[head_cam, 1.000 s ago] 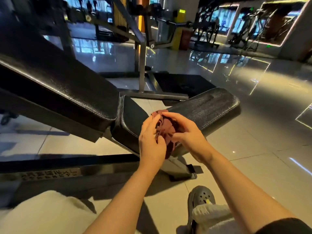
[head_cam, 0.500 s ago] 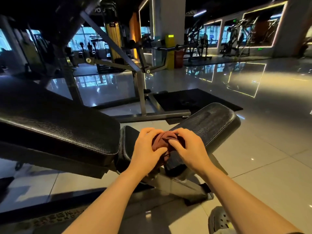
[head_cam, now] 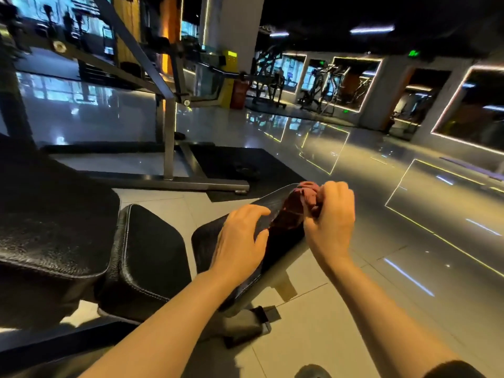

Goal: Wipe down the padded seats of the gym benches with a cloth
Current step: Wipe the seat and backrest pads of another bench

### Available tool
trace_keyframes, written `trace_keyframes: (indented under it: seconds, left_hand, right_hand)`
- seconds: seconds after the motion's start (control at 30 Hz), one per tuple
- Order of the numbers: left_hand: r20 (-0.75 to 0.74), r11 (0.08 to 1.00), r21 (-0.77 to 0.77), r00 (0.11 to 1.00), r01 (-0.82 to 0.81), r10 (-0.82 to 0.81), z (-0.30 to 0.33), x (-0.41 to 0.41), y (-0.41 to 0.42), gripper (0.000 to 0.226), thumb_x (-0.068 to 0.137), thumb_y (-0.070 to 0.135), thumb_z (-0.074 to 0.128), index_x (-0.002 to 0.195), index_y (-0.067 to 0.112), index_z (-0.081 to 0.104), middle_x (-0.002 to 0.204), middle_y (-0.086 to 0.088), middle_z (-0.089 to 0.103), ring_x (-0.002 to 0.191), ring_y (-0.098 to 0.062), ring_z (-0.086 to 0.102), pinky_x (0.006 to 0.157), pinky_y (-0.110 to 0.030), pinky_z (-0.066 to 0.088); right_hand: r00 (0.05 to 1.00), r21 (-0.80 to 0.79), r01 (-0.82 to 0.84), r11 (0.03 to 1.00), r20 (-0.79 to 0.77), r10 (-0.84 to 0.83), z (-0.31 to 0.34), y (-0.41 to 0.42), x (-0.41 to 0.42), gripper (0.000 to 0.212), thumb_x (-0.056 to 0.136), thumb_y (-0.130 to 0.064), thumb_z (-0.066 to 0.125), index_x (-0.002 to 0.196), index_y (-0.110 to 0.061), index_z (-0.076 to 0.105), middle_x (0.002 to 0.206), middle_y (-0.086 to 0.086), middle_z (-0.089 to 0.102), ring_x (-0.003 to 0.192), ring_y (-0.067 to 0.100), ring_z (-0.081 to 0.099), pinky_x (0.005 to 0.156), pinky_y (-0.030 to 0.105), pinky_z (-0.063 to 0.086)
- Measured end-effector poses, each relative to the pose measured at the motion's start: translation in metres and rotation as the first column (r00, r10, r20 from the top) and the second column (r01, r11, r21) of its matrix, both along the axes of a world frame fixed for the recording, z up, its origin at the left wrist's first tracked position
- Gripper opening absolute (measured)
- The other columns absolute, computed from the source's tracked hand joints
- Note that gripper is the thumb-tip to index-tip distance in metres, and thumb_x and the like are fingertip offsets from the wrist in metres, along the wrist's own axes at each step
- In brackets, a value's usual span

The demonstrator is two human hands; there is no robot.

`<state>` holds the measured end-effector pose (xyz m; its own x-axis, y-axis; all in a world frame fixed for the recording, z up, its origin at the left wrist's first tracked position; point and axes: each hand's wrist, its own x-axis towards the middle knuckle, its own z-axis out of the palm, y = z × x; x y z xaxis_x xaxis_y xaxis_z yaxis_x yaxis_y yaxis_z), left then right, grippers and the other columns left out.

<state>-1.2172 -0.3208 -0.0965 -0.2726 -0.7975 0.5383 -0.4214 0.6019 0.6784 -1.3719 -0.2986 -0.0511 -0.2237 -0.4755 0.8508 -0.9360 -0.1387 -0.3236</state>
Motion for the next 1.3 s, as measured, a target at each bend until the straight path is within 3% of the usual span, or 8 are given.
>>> trace_keyframes:
  seconds: [0.07,0.17,0.3,0.5,0.7,0.9,1.2,1.3]
  left_hand:
    - [0.006,0.999,0.033,1.0,0.016,-0.016,-0.001,-0.007,-0.006,0.04,0.092,0.016,0.061,0.131,0.023,0.053,0.134,0.007,0.051,0.126,-0.009,0.042,0.1,-0.02,0.032]
    - [0.089,0.995,0.091,0.995,0.034,-0.042,-0.007,-0.015,-0.015,0.048,0.092,0.019,0.062,0.137,0.024,0.046,0.141,0.007,0.045,0.132,-0.011,0.039,0.107,-0.027,0.033]
    - [0.205,0.992,0.096,0.974,0.08,-0.098,-0.014,-0.021,-0.025,0.052,0.095,0.022,0.057,0.143,0.024,0.039,0.149,0.007,0.035,0.137,-0.011,0.031,0.113,-0.03,0.026]
    - [0.249,0.99,0.108,0.961,0.094,-0.119,-0.02,-0.03,-0.037,0.053,0.097,0.026,0.055,0.146,0.024,0.034,0.153,0.007,0.029,0.141,-0.01,0.026,0.115,-0.032,0.027]
    - [0.297,0.987,0.14,0.947,0.085,-0.123,-0.033,-0.025,-0.062,0.058,0.098,0.031,0.051,0.15,0.022,0.027,0.157,0.005,0.022,0.143,-0.014,0.022,0.116,-0.032,0.025]
    - [0.373,0.98,0.18,0.916,0.085,-0.148,-0.046,-0.014,-0.077,0.059,0.098,0.037,0.049,0.15,0.023,0.026,0.156,0.004,0.021,0.141,-0.018,0.024,0.115,-0.036,0.025]
    - [0.384,0.981,0.178,0.913,0.075,-0.139,-0.046,-0.01,-0.071,0.06,0.098,0.038,0.048,0.151,0.022,0.024,0.157,0.002,0.021,0.143,-0.017,0.022,0.115,-0.034,0.024]
    - [0.379,0.981,0.182,0.915,0.072,-0.138,-0.047,-0.011,-0.069,0.06,0.099,0.037,0.048,0.151,0.021,0.024,0.157,0.002,0.021,0.142,-0.017,0.022,0.115,-0.033,0.024]
  right_hand:
    - [0.98,0.013,0.1,0.995,-0.172,-0.096,0.004,-0.016,-0.015,0.015,0.084,-0.006,0.061,0.097,-0.008,0.054,0.094,0.01,0.052,0.085,0.021,0.039,0.071,0.023,0.037]
    - [0.9,0.481,0.239,0.844,-0.435,-0.007,-0.019,-0.024,-0.026,0.048,0.078,-0.033,0.076,0.119,-0.016,0.057,0.122,0.009,0.051,0.109,0.027,0.044,0.085,0.037,0.04]
    - [0.831,0.459,0.266,0.847,-0.555,0.04,-0.028,-0.029,-0.017,0.031,0.082,-0.051,0.065,0.096,-0.024,0.068,0.119,0.004,0.055,0.116,0.026,0.045,0.097,0.045,0.037]
    - [0.838,0.642,0.273,0.716,-0.524,0.15,-0.031,-0.049,-0.02,0.042,0.094,-0.043,0.054,0.135,-0.032,0.051,0.153,-0.002,0.035,0.146,0.027,0.018,0.119,0.053,0.005]
    - [0.865,0.534,0.295,0.793,-0.502,0.016,-0.018,-0.074,-0.038,0.034,0.097,-0.03,0.049,0.128,-0.02,0.059,0.137,0.002,0.053,0.126,0.026,0.043,0.102,0.036,0.038]
    - [0.853,0.433,0.341,0.834,-0.516,-0.08,-0.026,-0.105,-0.037,0.024,0.095,-0.02,0.049,0.106,-0.007,0.067,0.111,0.012,0.063,0.101,0.035,0.052,0.092,0.041,0.042]
    - [0.846,0.652,0.231,0.722,-0.502,0.182,-0.035,-0.082,-0.019,0.041,0.093,-0.032,0.053,0.132,-0.018,0.057,0.14,0.001,0.052,0.138,0.026,0.033,0.118,0.042,0.025]
    - [0.83,0.66,0.197,0.725,-0.505,0.235,-0.027,-0.072,-0.031,0.035,0.094,-0.027,0.052,0.126,-0.016,0.062,0.133,0.003,0.056,0.134,0.028,0.04,0.113,0.042,0.033]
